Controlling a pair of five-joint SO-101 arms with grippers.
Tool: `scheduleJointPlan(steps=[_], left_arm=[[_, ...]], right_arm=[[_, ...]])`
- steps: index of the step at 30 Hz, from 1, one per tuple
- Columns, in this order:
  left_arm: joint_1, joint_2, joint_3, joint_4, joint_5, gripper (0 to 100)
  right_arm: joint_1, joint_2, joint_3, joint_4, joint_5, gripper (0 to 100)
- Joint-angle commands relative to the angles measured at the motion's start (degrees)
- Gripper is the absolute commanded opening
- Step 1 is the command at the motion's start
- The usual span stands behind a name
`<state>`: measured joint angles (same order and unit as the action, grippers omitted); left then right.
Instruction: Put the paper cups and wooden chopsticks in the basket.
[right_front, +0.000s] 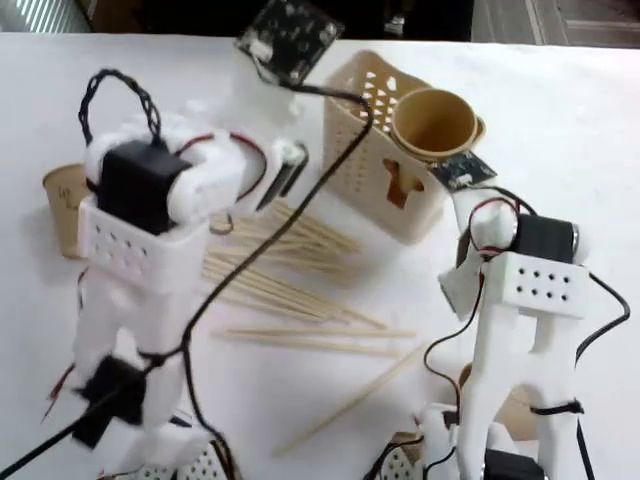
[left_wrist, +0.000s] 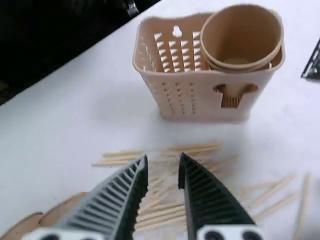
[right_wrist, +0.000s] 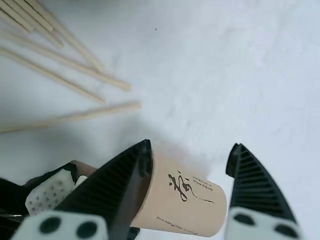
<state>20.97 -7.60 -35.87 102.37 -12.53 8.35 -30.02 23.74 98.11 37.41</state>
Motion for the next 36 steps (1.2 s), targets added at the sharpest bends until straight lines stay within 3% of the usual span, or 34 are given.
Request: scheduleJointPlan(steps=[1,6,17,23,31,36], left_arm=[[-0.5,-8.1,11.0,-2.8,0.6,12],[-0.5,-19.0,28.0,-10.5,0.6,12],[-0.6,-38.8,57.8,-24.2,0.2,12],[-0.6,-42.4,65.5,-28.9,0.1,12],[-0.6,-42.7,68.8,-29.3,0.1,12],[-0.6,-42.7,70.1,-29.3,0.1,12]], right_arm=[[0.6,0.3,1.1,0.7,3.0,25.2],[1.1,0.3,8.3,0.5,8.0,25.2],[12.2,0.3,10.5,0.4,18.9,25.2],[12.4,0.3,17.6,0.4,22.3,25.2],[12.9,0.3,20.7,-0.6,24.1,25.0],[17.1,0.3,20.7,-4.7,28.6,15.4]])
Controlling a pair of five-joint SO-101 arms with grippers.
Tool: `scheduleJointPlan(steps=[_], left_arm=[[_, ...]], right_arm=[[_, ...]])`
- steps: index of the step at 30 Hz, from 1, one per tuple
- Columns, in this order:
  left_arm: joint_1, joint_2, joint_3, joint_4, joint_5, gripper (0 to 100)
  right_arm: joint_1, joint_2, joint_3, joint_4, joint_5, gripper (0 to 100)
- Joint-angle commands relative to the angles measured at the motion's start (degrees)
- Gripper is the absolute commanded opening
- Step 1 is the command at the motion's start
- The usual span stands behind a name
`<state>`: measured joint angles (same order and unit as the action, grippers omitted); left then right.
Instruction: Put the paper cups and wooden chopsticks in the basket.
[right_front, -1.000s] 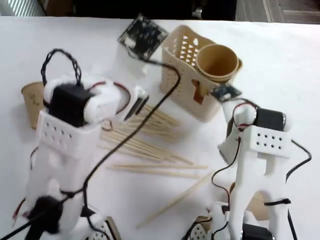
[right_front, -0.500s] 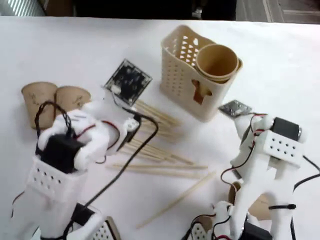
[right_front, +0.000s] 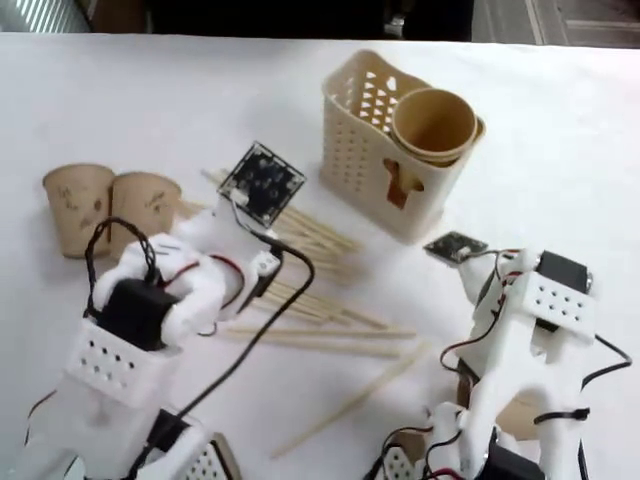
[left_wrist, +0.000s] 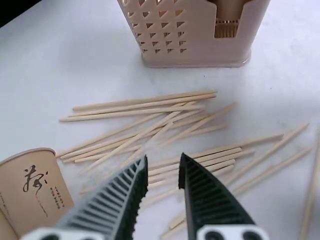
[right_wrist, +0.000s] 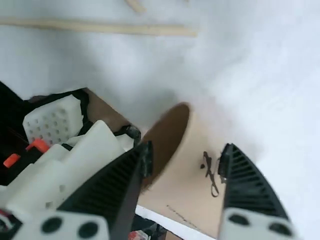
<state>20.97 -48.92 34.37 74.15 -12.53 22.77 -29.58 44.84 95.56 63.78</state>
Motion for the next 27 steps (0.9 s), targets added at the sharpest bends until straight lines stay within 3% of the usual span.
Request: scheduleJointPlan(steps=[1,9,22,27], left_arm=[[-0.6,-1.4,-0.1,-1.1,0.1,12],[-0.6,-1.4,-0.1,-1.1,0.1,12],[-0.6,-1.4,-0.1,-1.1,0.1,12],[-0.6,-1.4,-0.1,-1.1,0.1,12]], right_arm=[[3.9,-0.1,-0.6,-3.1,2.7,13.3],[9.5,-0.6,-3.3,-10.2,4.5,10.5],[9.9,-0.7,-11.8,-10.0,4.3,1.9],[9.6,-0.7,-15.3,-2.0,4.3,4.8]])
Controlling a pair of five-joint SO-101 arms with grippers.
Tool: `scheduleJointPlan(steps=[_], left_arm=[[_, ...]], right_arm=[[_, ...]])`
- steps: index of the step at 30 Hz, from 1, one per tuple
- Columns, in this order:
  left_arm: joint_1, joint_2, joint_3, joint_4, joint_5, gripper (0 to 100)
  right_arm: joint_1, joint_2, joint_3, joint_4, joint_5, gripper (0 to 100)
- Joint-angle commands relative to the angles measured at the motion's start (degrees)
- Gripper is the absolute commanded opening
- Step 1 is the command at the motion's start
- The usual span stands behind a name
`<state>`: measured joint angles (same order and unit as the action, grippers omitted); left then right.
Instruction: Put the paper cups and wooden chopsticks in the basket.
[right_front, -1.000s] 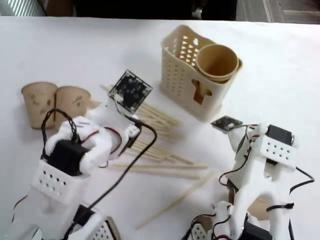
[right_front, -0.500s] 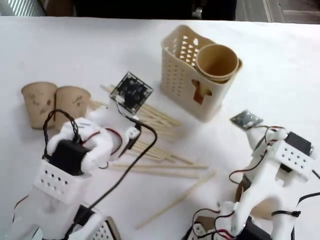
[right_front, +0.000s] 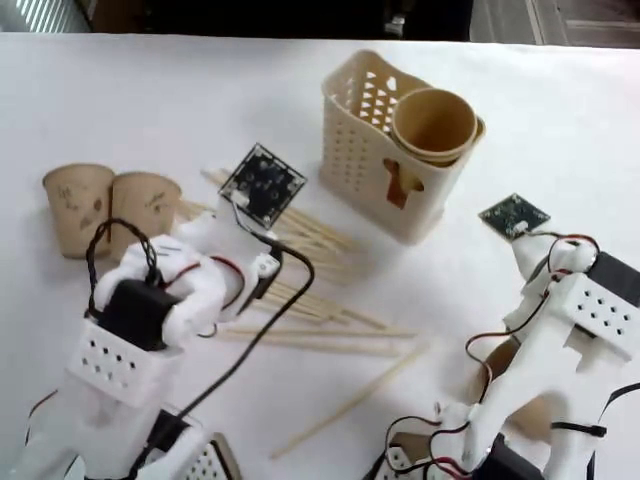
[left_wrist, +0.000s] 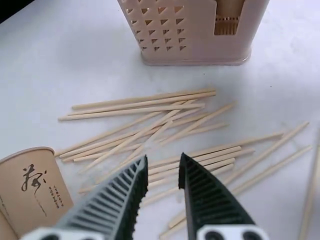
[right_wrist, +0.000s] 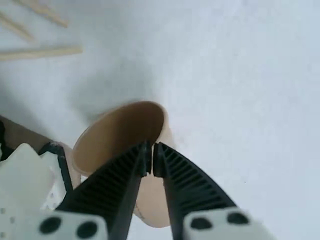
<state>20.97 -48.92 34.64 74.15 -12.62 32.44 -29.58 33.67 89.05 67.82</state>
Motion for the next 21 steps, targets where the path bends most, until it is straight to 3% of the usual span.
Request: scheduleJointPlan(steps=[1,4,7,21], left_arm=[[-0.6,-1.4,-0.4,-1.1,0.2,12],[-0.6,-1.4,-0.3,-1.1,0.2,12],[-0.6,-1.4,-0.2,-0.9,0.2,12],[-0.6,-1.4,6.9,-6.0,0.2,12]], right_arm=[[-0.7,-0.7,-5.2,6.4,0.2,7.9],[-2.4,-0.6,-6.4,8.9,-2.5,15.9],[-4.2,0.0,-5.7,6.5,-7.6,16.3],[0.9,11.1,-2.2,-1.5,-7.9,16.3]])
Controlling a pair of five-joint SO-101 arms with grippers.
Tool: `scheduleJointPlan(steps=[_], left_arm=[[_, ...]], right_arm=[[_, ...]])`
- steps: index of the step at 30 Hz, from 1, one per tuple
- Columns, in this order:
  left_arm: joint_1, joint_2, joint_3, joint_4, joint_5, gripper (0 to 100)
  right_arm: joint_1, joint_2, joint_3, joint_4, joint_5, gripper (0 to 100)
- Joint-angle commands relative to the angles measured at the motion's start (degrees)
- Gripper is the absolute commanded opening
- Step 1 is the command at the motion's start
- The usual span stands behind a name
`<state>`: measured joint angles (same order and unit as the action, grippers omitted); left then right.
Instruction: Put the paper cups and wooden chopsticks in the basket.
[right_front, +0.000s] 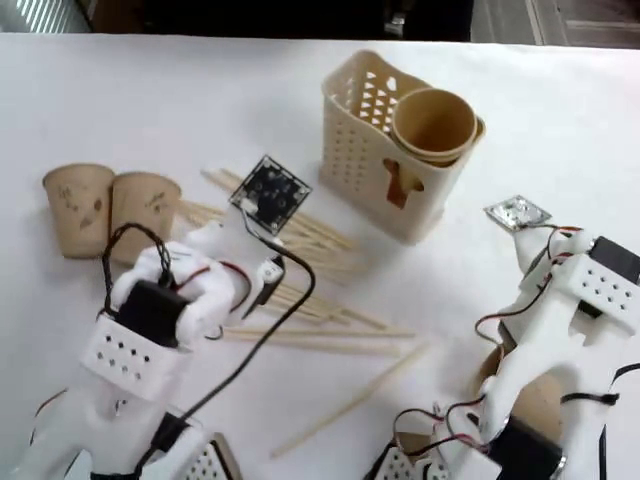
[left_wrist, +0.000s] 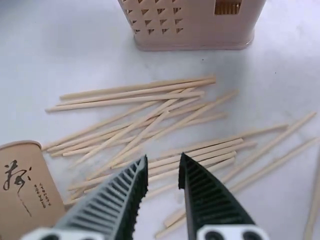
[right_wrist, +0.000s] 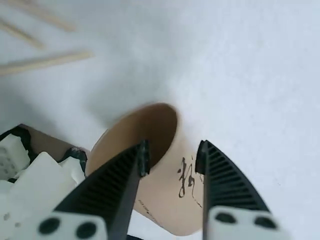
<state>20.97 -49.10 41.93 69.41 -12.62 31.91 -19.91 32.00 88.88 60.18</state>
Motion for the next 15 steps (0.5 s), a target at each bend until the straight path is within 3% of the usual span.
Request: scheduleJointPlan(steps=[1,15], left_arm=[[-0.6,-1.2,-0.4,-1.2,0.2,12],[-0.6,-1.2,-0.3,-1.1,0.3,12]], right_arm=[[1.6,2.5,-0.5,-1.5,-0.3,16.3],[2.2,10.9,-2.0,-4.2,1.8,2.1]])
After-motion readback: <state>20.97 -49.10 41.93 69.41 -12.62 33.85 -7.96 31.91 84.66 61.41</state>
